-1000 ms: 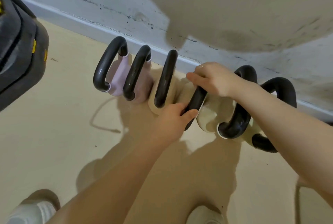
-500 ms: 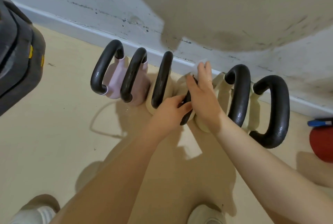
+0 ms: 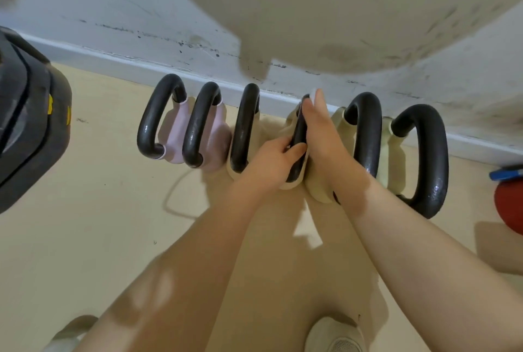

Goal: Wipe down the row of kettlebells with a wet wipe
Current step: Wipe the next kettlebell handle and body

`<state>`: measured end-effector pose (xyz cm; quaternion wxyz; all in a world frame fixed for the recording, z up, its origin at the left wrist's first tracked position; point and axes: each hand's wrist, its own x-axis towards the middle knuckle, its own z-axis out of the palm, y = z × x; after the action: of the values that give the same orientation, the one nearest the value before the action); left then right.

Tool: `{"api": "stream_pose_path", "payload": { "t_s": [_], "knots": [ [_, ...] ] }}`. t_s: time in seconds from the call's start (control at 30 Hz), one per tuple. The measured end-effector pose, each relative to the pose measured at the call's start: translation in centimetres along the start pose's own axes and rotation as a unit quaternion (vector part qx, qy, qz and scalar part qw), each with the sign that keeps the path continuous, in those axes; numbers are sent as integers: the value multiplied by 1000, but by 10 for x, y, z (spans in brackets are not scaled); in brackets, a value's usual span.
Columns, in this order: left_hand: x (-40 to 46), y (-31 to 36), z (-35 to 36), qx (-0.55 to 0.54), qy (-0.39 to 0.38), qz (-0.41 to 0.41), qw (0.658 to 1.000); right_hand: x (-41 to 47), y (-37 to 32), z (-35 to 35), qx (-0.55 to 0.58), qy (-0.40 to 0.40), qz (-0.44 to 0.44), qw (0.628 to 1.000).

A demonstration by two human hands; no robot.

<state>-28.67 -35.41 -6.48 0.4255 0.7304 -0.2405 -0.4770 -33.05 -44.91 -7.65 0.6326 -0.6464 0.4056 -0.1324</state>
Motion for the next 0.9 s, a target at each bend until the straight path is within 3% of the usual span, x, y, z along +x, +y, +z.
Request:
{"api": "stream_pose_path", "payload": {
  "t_s": [0.07,0.17,0.33,0.47,0.6,0.73,0.9],
  "knots": [
    [2,3,2,8,0,0,1000,2,-2,-7,40,-19,44,998],
    [2,2,-1,-8,-7,-10,1000,-21,6,-5,42,-49,42,997],
    [2,5,-3,-2,-37,-50,998,-66,29,21,27,17,-69,997],
    [-4,2,-7,10,-73,-34,997,-49,33,22,91,48,-3,995],
    [-8,-2,-12,-22,-61,-46,997,-75,46,32,-26,57,-118,991],
    [-8,-2,-9,185,-19,40,982,-97,61,40,-52,60,-157,984],
    [-5,2,-16,265,-31,73,961,-88,77,36,-44,55,-99,993]
  ]
}}
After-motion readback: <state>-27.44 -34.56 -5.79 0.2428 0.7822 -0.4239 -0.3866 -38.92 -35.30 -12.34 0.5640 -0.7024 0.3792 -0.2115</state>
